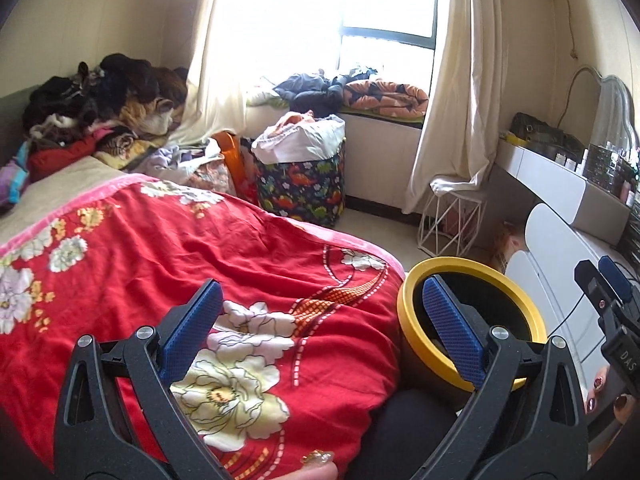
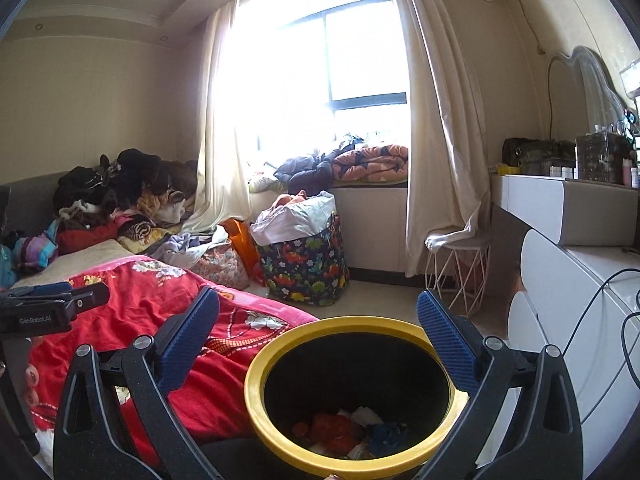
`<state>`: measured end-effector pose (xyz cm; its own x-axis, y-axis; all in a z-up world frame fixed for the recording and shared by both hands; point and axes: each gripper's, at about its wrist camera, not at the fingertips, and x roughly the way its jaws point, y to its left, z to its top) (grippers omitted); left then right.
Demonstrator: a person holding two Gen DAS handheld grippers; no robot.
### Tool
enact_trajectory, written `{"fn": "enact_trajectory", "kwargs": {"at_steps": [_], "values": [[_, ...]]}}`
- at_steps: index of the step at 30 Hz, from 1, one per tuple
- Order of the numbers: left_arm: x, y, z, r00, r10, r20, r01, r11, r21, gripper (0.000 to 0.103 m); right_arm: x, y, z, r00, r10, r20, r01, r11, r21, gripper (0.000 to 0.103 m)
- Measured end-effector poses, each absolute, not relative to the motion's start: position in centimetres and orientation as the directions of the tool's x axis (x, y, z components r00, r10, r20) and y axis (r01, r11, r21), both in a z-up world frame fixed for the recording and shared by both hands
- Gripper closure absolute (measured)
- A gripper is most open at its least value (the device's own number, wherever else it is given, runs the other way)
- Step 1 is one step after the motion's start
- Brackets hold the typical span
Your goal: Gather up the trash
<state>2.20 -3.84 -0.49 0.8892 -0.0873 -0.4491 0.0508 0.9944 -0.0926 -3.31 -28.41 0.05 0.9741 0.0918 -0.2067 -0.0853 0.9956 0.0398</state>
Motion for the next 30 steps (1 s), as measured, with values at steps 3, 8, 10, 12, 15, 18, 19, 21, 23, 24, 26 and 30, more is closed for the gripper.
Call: {"fn": "enact_trajectory", "kwargs": {"at_steps": [3, 8, 10, 12, 15, 18, 19, 21, 23, 24, 26, 30], "values": [[1.62, -3.79, -0.56, 0.894, -0.082, -0.441, 0.047, 0.995, -0.089, 0.011, -3.52, -27.99, -0.09, 0.974, 0.093, -0.206, -0.090, 0.996, 0.023, 0.006], [1.54, -3.86, -0.69, 0.896, -0.072, -0.438, 0.042, 0.996, -0.078, 0.011, -3.46, -28.01, -0.29, 0.975, 0.081, -0.208, -0.077, 0.997, 0.024, 0.006], [1.48, -3.81, -0.77, 0.894, -0.076, -0.441, 0.043, 0.996, -0.084, 0.011, -3.53, -27.94, -0.34, 0.975, 0.074, -0.210, -0.071, 0.997, 0.025, 0.006], [1.44, -3.88, -0.78, 0.894, -0.077, -0.442, 0.043, 0.995, -0.087, 0.011, -3.50, -27.96, -0.35, 0.975, 0.072, -0.212, -0.068, 0.997, 0.024, 0.006], [1.40, -3.84, -0.75, 0.895, -0.076, -0.439, 0.042, 0.995, -0.088, 0.011, -3.60, -27.75, -0.42, 0.974, 0.073, -0.216, -0.069, 0.997, 0.023, 0.006], [1.40, -4.02, -0.71, 0.895, -0.072, -0.440, 0.038, 0.996, -0.087, 0.011, -3.65, -27.65, -0.38, 0.975, 0.072, -0.209, -0.070, 0.997, 0.020, 0.006], [1.42, -4.02, -0.71, 0.896, -0.071, -0.439, 0.036, 0.996, -0.087, 0.011, -3.66, -27.65, -0.44, 0.975, 0.073, -0.211, -0.071, 0.997, 0.021, 0.006], [1.44, -4.07, -0.67, 0.896, -0.069, -0.438, 0.035, 0.996, -0.087, 0.011, -3.69, -27.63, -0.44, 0.975, 0.072, -0.211, -0.069, 0.997, 0.021, 0.006], [1.43, -4.10, -0.65, 0.897, -0.069, -0.437, 0.035, 0.996, -0.086, 0.011, -3.67, -27.60, -0.41, 0.975, 0.072, -0.211, -0.069, 0.997, 0.021, 0.006], [1.44, -4.14, -0.65, 0.897, -0.069, -0.437, 0.036, 0.996, -0.085, 0.011, -3.67, -27.62, -0.45, 0.975, 0.072, -0.212, -0.069, 0.997, 0.020, 0.006], [1.42, -4.11, -0.63, 0.897, -0.071, -0.436, 0.037, 0.996, -0.086, 0.011, -3.68, -27.64, -0.45, 0.975, 0.072, -0.211, -0.070, 0.997, 0.020, 0.006], [1.37, -4.17, -0.58, 0.898, -0.069, -0.436, 0.035, 0.996, -0.086, 0.011, -3.67, -27.63, -0.44, 0.975, 0.071, -0.211, -0.068, 0.997, 0.020, 0.006]]}}
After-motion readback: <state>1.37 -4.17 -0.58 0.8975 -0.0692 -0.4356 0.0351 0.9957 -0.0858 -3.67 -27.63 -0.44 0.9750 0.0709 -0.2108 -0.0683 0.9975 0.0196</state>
